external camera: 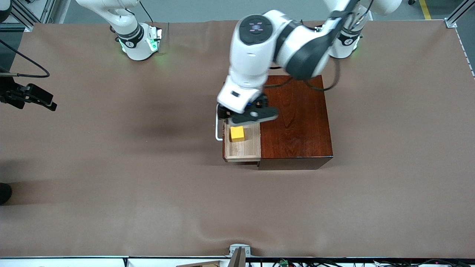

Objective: Open drawer, take yellow block, close drawer

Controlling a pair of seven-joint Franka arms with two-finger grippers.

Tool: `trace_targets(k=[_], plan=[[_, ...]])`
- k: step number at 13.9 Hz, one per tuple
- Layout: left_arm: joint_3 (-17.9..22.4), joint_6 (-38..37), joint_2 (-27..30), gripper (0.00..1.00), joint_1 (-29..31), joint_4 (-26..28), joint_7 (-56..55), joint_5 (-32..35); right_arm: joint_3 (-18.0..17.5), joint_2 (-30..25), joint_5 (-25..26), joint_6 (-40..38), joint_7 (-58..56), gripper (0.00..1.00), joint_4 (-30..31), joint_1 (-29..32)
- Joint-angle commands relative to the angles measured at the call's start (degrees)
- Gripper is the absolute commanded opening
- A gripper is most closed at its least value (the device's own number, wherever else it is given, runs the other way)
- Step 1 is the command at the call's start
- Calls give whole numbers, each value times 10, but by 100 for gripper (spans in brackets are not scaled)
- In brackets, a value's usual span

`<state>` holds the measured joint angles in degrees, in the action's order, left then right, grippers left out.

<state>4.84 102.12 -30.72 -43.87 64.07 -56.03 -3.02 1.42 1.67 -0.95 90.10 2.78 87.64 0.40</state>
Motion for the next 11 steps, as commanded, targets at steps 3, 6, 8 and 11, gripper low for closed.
trace_targets(k=[3,6,8,11], plan=[[-6,-40,81,100,104,74,86,-4,-5,4,-1,13,6,100,4,-34],[-6,-49,140,100,173,125,148,-4,-5,11,-2,13,94,100,5,-83],[-7,-49,179,100,219,156,190,-4,-5,19,-2,17,186,100,4,-125],[-7,-49,217,100,282,191,252,-4,-5,46,-2,53,364,100,3,-194]])
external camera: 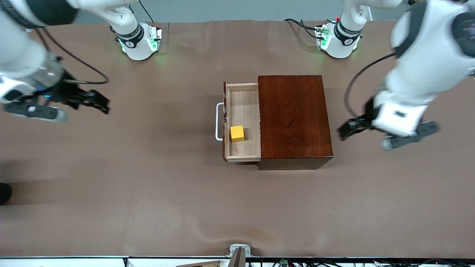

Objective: Open drawer, take yellow block, close drawer

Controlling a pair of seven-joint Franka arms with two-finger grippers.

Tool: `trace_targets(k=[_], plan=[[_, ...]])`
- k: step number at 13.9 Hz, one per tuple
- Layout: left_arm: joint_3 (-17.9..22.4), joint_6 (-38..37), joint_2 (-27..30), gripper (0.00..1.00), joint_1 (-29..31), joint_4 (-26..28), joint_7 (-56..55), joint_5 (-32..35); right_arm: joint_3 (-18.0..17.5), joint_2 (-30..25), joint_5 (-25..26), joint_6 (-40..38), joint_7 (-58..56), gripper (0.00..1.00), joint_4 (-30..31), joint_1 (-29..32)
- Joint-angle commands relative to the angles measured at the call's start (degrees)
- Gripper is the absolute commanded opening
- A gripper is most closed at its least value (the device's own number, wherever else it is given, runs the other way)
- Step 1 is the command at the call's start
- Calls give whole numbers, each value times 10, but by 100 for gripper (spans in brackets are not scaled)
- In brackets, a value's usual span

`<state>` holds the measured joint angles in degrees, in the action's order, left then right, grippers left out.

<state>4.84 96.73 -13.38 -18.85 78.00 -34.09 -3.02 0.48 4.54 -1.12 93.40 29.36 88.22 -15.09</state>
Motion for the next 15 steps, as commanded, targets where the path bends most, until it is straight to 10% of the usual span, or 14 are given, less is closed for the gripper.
trace_targets(k=[1,15], plan=[[-7,5,56,100,53,65,59,-4,6,27,0,35,163,100,-3,-63],[-32,-112,157,100,181,109,344,5,6,210,5,119,957,100,-109,-286]])
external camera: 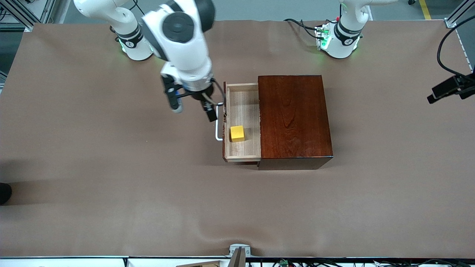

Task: Open drawer, take yellow block, close drawer
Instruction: 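Lower the right gripper into the drawer and grasp the yellow cube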

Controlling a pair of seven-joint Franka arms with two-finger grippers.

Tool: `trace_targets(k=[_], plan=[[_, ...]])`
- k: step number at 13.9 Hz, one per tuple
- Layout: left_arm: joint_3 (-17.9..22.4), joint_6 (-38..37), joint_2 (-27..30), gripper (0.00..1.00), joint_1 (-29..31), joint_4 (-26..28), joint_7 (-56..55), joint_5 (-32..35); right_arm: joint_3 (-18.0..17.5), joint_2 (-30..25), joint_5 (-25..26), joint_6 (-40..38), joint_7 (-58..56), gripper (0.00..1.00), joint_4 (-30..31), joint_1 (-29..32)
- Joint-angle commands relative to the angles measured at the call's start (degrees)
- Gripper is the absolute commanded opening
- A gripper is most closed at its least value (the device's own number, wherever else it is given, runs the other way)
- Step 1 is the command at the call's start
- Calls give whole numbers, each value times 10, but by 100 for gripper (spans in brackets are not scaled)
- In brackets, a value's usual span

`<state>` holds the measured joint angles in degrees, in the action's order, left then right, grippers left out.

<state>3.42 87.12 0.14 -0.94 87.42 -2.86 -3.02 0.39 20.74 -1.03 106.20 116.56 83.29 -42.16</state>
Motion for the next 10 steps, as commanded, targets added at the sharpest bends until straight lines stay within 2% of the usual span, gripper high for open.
trace_targets(k=[1,4,10], plan=[[-31,-22,28,100,2,13,40,33,7,62,4,-9,119,100,-73,-22],[-109,-27,43,100,52,14,51,52,6,109,3,19,198,100,-108,-31],[-113,-37,38,100,55,10,50,37,6,160,2,65,230,100,-120,-37]])
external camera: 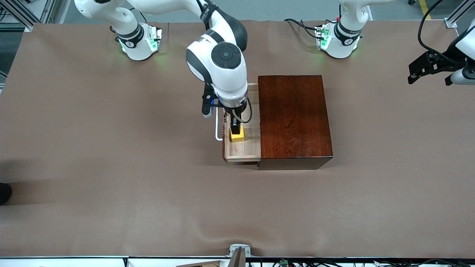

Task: Open drawer, take yellow block, close drawer
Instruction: 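Lower the right gripper into the drawer and grasp the yellow cube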

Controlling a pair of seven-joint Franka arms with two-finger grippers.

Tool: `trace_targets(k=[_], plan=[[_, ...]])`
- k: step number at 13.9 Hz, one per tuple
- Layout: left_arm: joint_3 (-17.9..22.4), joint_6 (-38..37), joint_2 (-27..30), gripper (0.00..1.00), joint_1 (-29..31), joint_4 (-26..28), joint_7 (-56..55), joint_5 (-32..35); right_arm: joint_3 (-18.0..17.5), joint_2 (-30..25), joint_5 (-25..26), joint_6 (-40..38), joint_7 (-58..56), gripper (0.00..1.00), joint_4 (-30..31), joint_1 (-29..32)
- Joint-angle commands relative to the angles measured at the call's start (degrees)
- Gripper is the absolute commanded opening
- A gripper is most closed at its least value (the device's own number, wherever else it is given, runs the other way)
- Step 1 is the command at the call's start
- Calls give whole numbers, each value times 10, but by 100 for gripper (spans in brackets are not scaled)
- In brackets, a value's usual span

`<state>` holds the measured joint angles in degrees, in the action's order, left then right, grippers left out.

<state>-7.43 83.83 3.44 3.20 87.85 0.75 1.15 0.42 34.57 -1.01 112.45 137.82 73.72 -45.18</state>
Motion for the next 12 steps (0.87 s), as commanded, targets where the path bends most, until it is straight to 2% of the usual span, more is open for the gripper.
trace_targets(k=[1,12], plan=[[-5,-3,3,100,15,6,13,-4,5,28,2,4,17,100,-24,-7],[-11,10,-21,100,10,-6,6,-5,6,66,0,32,15,100,-17,-2]])
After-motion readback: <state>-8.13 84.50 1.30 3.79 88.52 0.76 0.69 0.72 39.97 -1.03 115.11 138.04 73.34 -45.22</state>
